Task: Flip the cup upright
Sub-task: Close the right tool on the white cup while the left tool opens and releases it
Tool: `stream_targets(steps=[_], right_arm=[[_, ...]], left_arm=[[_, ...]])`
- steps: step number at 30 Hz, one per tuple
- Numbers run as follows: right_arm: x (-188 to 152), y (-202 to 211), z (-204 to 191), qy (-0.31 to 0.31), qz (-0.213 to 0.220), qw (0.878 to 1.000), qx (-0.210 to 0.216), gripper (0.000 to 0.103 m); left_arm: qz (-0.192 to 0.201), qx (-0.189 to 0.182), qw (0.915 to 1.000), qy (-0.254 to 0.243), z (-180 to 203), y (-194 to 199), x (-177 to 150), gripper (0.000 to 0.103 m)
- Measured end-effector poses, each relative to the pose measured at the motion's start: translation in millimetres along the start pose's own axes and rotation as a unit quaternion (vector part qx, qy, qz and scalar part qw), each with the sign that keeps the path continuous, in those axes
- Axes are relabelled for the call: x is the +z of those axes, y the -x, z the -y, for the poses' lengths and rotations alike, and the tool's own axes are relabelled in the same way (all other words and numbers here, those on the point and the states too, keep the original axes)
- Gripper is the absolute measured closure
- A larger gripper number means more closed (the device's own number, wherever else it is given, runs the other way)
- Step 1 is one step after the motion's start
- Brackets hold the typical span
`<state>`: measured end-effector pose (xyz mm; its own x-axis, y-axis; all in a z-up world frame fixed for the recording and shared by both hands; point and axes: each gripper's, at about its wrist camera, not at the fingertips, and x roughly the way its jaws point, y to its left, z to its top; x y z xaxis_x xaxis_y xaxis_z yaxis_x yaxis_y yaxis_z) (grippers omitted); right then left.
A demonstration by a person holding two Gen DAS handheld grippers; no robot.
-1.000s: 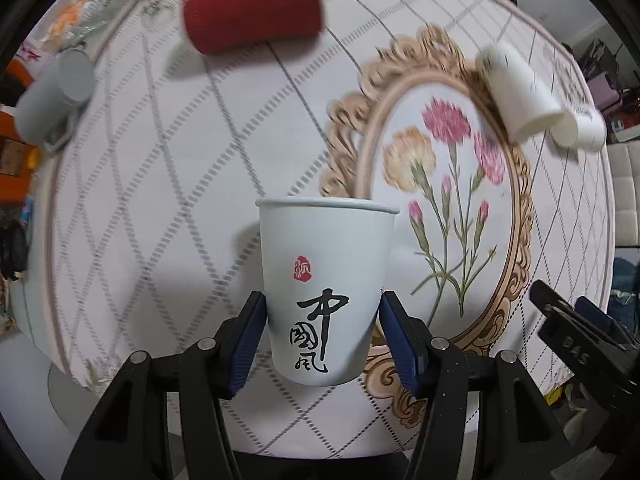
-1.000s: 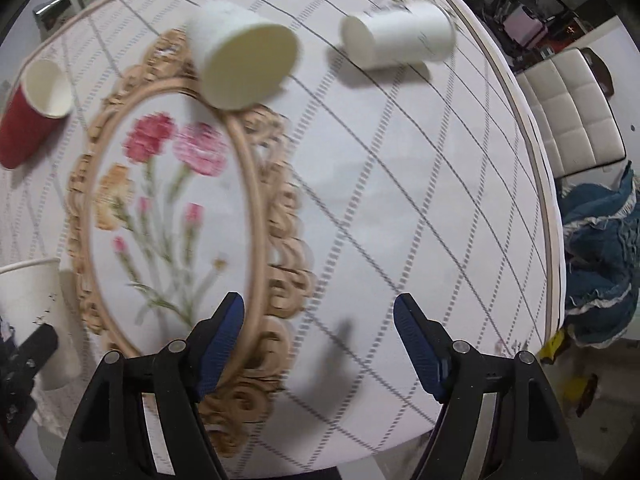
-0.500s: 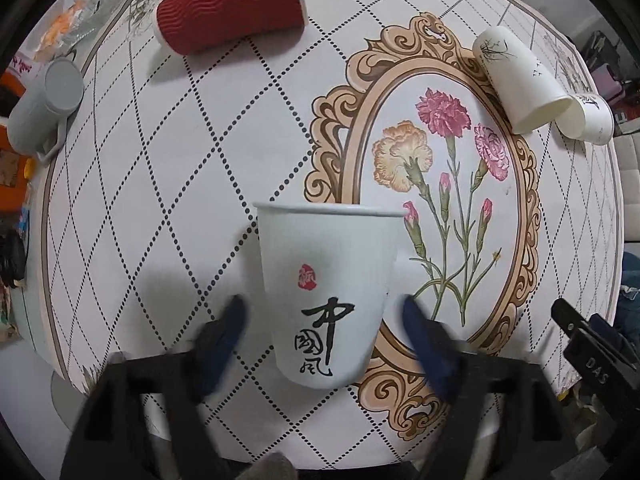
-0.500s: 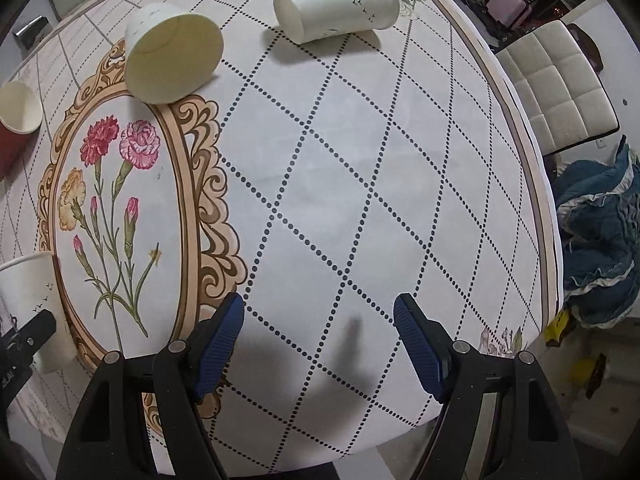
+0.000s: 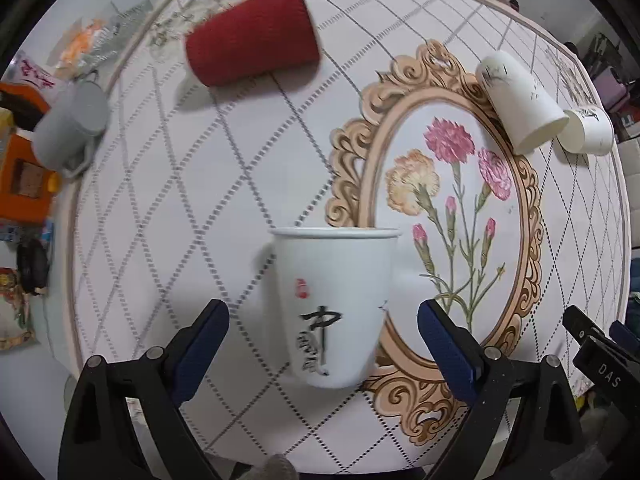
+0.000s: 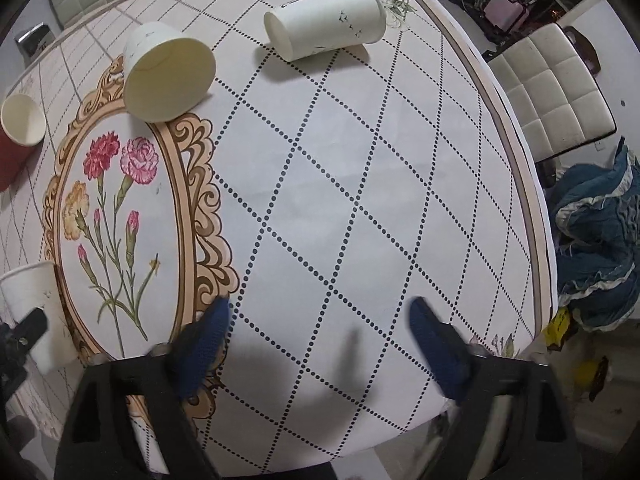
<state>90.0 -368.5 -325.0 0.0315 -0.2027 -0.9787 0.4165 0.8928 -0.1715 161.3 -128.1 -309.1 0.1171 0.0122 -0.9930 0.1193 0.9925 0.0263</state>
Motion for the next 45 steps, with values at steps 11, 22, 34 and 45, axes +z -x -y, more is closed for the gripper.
stream_targets(steps=[11,22,34,45], right_arm=[[-3,29,-23,0.028,0.033,0.998,0.051,0.0],[-21,79,-147,0.128,0.041,0.986,0.094,0.002],[-26,50,-236,0.156,-0.024,0.983,0.098,0.024],[-30,30,-245,0.137,-0.055,0.985,0.091,0.039]], left_arm=[[0.09,0.103,0.9901,0.032,-77,65,-26,0.007],[0.054,0.124,0.989,0.06,-164,19,-55,0.007],[0.025,0.095,0.9941,0.046,-190,-12,-59,0.007],[0.017,0.072,0.9967,0.034,-192,-19,-47,0.007]])
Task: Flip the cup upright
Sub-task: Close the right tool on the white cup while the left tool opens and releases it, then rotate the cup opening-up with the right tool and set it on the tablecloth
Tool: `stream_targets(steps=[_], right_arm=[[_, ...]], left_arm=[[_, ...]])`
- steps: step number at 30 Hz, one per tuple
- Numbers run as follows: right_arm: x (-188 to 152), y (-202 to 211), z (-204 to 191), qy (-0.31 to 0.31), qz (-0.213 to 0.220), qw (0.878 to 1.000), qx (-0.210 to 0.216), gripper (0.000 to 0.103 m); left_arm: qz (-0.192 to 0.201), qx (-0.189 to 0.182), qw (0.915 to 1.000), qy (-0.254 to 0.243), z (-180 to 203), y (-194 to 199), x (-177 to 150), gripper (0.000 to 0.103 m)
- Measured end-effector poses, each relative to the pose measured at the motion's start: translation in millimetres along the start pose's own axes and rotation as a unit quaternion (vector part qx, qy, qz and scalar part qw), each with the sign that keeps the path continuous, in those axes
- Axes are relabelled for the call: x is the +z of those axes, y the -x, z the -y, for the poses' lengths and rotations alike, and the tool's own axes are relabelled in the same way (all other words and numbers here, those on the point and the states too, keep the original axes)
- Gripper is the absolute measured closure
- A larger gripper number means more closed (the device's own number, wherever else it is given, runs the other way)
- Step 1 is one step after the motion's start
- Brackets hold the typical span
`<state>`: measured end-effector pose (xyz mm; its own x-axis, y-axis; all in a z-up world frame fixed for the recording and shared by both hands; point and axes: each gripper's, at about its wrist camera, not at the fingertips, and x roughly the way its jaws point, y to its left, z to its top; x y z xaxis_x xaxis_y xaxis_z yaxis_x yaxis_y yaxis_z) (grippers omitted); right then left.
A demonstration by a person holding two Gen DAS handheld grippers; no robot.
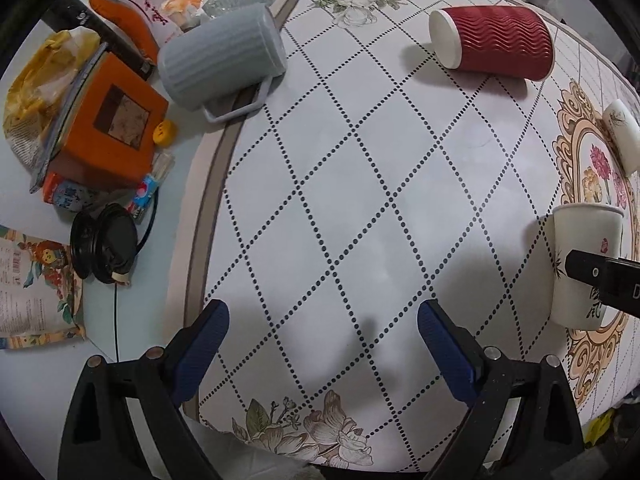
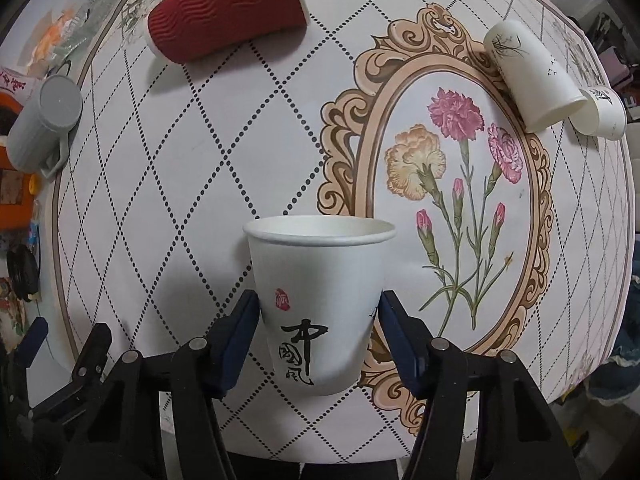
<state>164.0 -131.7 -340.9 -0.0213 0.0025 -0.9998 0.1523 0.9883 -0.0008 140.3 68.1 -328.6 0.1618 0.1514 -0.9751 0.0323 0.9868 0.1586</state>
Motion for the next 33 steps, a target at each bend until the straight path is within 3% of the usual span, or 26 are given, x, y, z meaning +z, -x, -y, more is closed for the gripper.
stream_targets(steps=[4,8,12,17,23,27,33], right_arm=[[2,0,3,-0.012,0.004,1.0,0.01,0.041],[-1,11,25,-0.056,0.04,0.996,0.055,0.041],[-2,29,36,-0.072,0.126,0.988,0.06,0.041],[3,39,37,-0.067,0.252,0.965,0.035,0.041],[2,23,24,-0.034,0.337,0.941,-0.017,0.042],[-13,22,17,-0.012,0.355,0.934,-0.025,0.041],[-37,18,25,-0.026,0.336,0.941,-0.012,0.04]], left_arm=[[-0.007,-0.005,1.0,-0.001,0,-3,4,0.007],[-0.024,-0.012,0.9996,0.007,-1,-8,10,0.007],[-0.03,-0.022,0.9992,0.016,-1,-13,21,0.007],[-0.019,-0.017,0.9996,0.009,10,-23,37,0.007],[-0.01,-0.004,0.9999,-0.013,25,-30,44,0.007],[-0.005,-0.002,0.9998,-0.022,31,-28,42,0.007],[0.002,0.003,0.9996,-0.028,43,-20,26,0.007]])
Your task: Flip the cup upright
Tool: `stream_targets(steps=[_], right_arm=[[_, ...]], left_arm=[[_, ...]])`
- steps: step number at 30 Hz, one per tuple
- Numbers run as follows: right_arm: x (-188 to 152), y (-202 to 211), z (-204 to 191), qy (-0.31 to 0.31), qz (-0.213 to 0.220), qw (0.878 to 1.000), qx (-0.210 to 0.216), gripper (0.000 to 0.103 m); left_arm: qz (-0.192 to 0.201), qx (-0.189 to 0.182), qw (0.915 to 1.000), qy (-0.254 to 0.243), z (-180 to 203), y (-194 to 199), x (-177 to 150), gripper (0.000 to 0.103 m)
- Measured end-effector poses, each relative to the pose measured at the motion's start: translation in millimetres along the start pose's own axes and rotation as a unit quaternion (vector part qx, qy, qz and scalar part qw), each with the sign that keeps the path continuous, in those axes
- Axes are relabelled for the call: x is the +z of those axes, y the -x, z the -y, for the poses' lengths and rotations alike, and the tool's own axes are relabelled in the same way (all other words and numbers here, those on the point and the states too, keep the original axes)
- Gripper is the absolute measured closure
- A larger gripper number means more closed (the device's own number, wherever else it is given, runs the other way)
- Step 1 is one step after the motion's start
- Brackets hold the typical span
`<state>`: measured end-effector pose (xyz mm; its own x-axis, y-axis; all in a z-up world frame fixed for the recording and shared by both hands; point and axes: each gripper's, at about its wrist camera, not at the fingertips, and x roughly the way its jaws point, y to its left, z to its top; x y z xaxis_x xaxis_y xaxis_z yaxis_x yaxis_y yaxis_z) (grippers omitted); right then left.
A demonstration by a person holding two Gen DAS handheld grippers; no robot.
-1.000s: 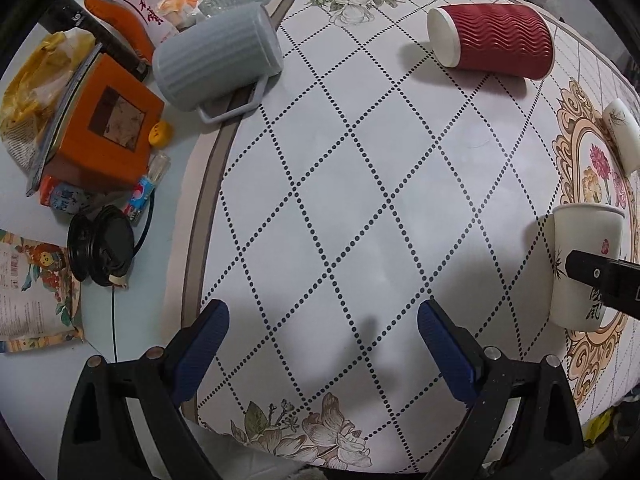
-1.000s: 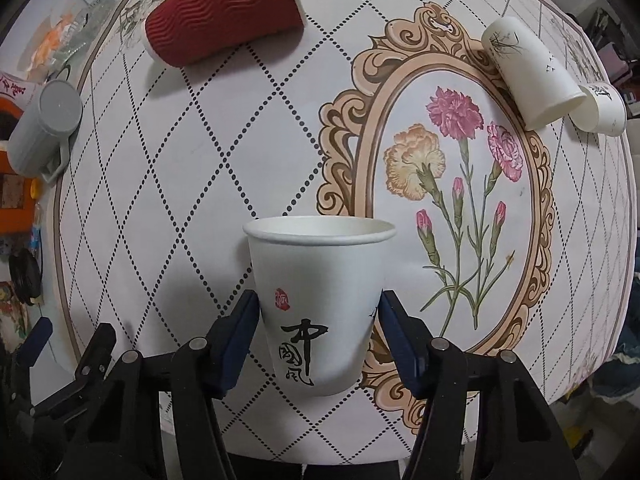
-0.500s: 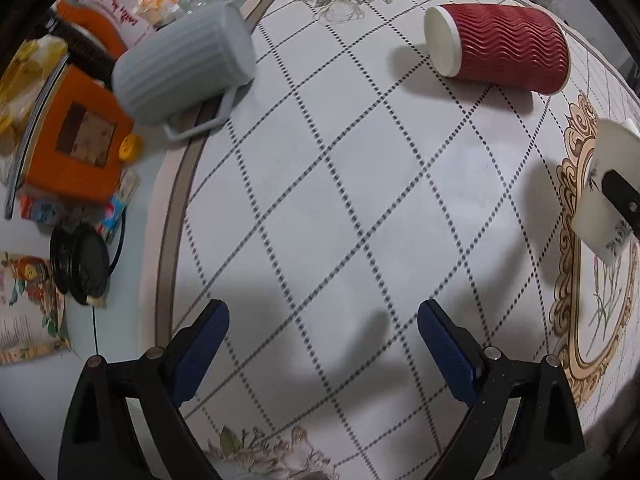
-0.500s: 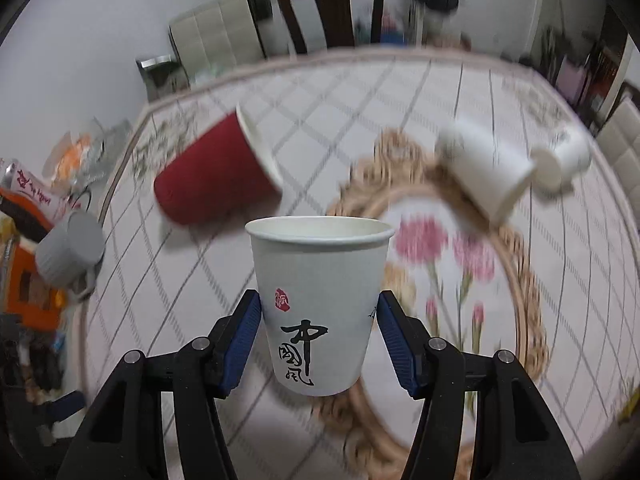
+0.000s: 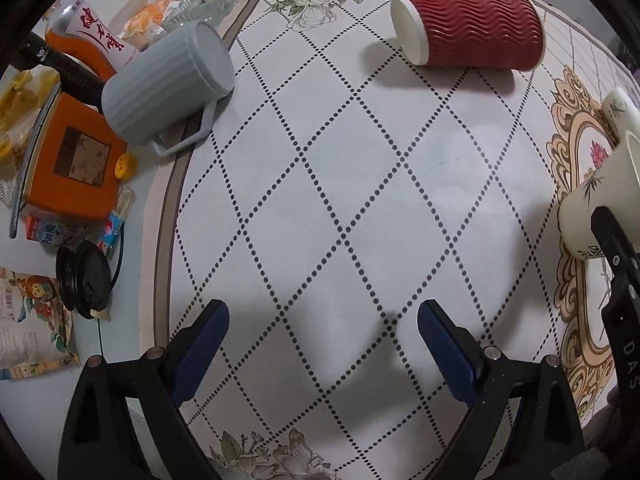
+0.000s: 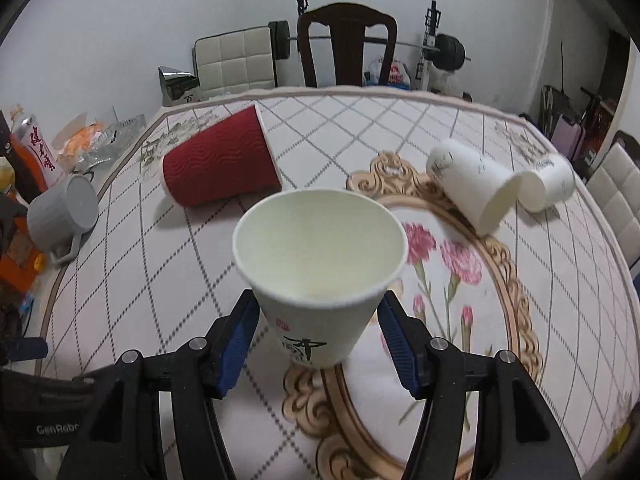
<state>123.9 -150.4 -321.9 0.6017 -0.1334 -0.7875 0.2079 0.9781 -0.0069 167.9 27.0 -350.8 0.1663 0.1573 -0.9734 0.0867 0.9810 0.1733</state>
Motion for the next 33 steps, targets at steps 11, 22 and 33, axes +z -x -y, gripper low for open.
stream_targets(steps=[11,22,33], right_arm=[[-13,27,17,-0.026,-0.026,0.999,-0.014,0.015],[-8,106,46,-0.01,-0.015,0.997,-0.071,0.0],[4,252,88,-0.003,0.008,0.999,-0.05,0.0]], left_arm=[[0.061,-0.017,0.998,-0.003,-4,40,-20,0.007],[0.128,-0.024,0.9915,0.01,-12,120,-39,0.0],[0.212,-0.02,0.9762,0.044,-8,252,-109,0.0]])
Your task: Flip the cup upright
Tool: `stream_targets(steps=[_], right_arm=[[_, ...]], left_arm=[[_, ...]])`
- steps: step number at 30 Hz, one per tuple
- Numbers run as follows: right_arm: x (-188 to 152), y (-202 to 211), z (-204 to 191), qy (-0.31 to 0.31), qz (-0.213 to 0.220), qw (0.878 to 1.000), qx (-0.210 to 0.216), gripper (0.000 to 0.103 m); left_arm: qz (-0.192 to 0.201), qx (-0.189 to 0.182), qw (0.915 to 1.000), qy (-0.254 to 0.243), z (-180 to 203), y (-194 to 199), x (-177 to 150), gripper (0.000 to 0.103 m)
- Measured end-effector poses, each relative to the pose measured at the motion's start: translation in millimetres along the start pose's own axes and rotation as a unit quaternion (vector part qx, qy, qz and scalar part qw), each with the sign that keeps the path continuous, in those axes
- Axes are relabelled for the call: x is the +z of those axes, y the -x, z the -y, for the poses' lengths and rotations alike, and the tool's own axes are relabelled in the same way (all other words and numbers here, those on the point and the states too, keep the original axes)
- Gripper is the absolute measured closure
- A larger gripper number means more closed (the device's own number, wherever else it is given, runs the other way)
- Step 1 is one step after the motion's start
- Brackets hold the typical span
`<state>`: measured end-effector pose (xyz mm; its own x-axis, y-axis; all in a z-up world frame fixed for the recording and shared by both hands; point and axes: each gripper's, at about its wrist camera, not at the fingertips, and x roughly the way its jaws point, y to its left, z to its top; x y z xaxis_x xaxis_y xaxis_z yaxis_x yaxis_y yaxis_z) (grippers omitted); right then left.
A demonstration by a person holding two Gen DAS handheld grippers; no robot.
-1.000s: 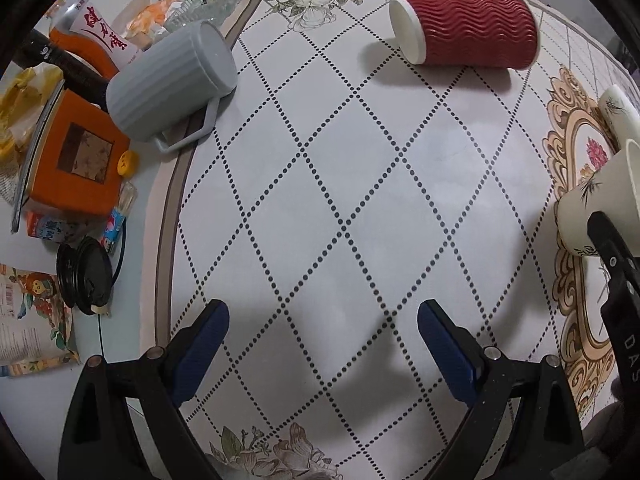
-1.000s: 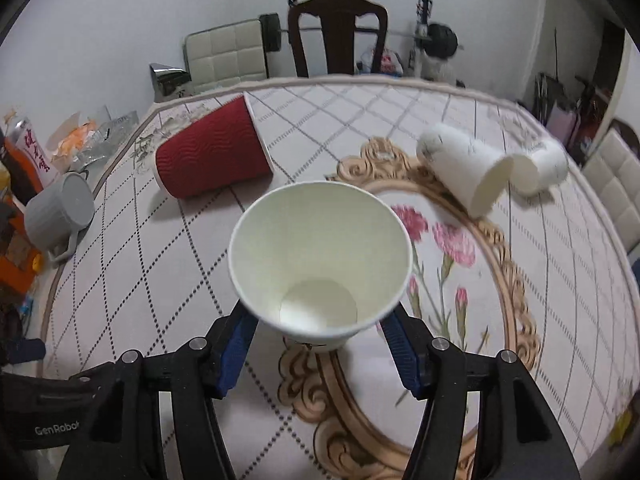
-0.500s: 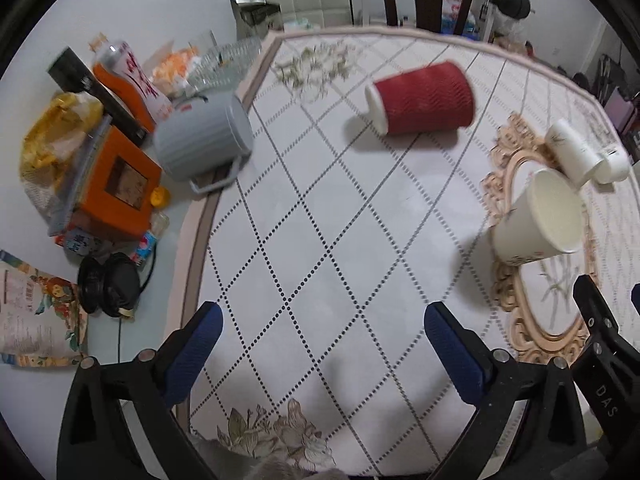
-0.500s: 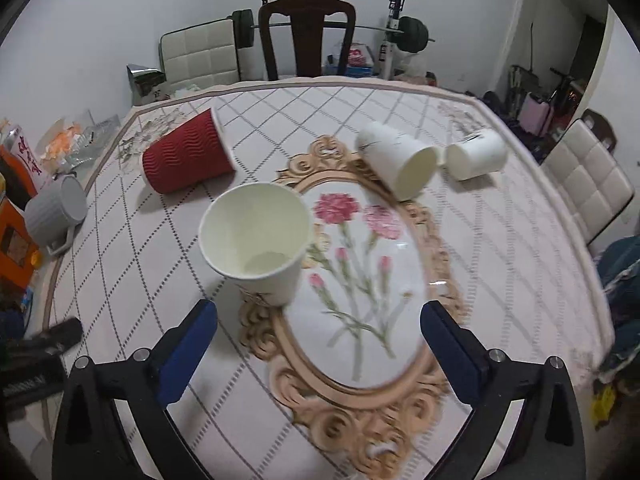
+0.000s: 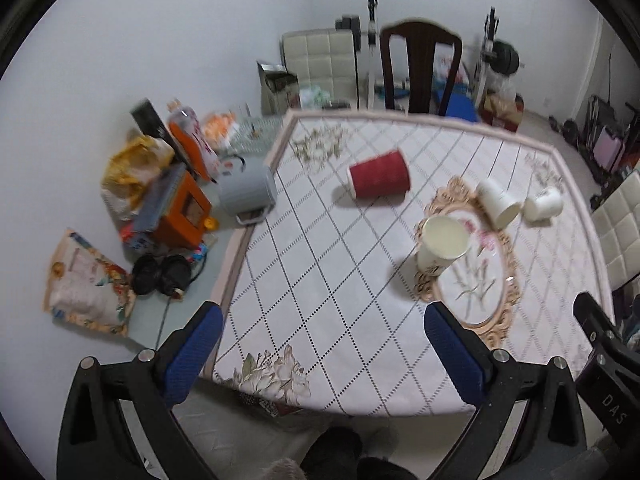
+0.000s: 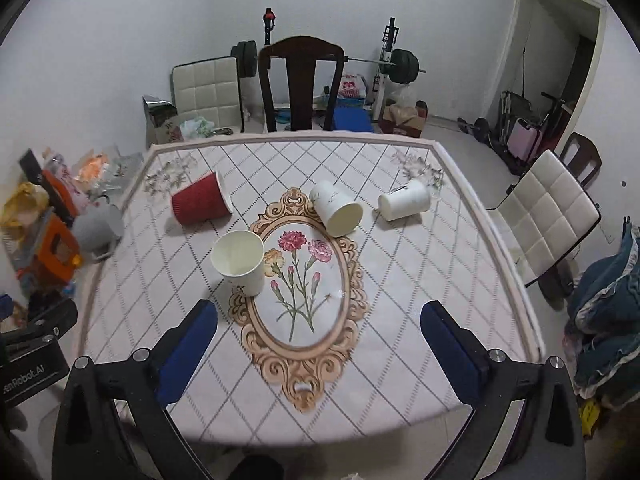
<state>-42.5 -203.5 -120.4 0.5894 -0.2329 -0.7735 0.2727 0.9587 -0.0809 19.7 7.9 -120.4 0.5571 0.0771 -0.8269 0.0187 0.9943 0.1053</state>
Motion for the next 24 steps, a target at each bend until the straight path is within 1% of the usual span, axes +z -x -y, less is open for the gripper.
stream_targets(steps=[3,6,12,16,24], right_arm=[[2,40,12,0.008,0.007,1.0,0.009,0.0],[3,75,19,0.016,0.022,1.0,0.014,0.0],[3,132,28,0.018,0.038,0.999,0.022,0.0],[1,153,29,0.013,0.037,0.999,0.02,0.0],[1,171,18,0.012,0.031,0.999,0.019,0.0]], left_arm=[[0.02,-0.002,0.9997,0.012,-2,36,-4,0.0],[0.032,-0.005,0.9994,0.016,-4,64,-8,0.0],[0.038,-0.011,0.9991,0.012,-11,98,-15,0.0],[0.036,-0.014,0.9992,0.006,-17,110,-18,0.0],[0.027,-0.017,0.9995,0.003,-27,118,-22,0.0]])
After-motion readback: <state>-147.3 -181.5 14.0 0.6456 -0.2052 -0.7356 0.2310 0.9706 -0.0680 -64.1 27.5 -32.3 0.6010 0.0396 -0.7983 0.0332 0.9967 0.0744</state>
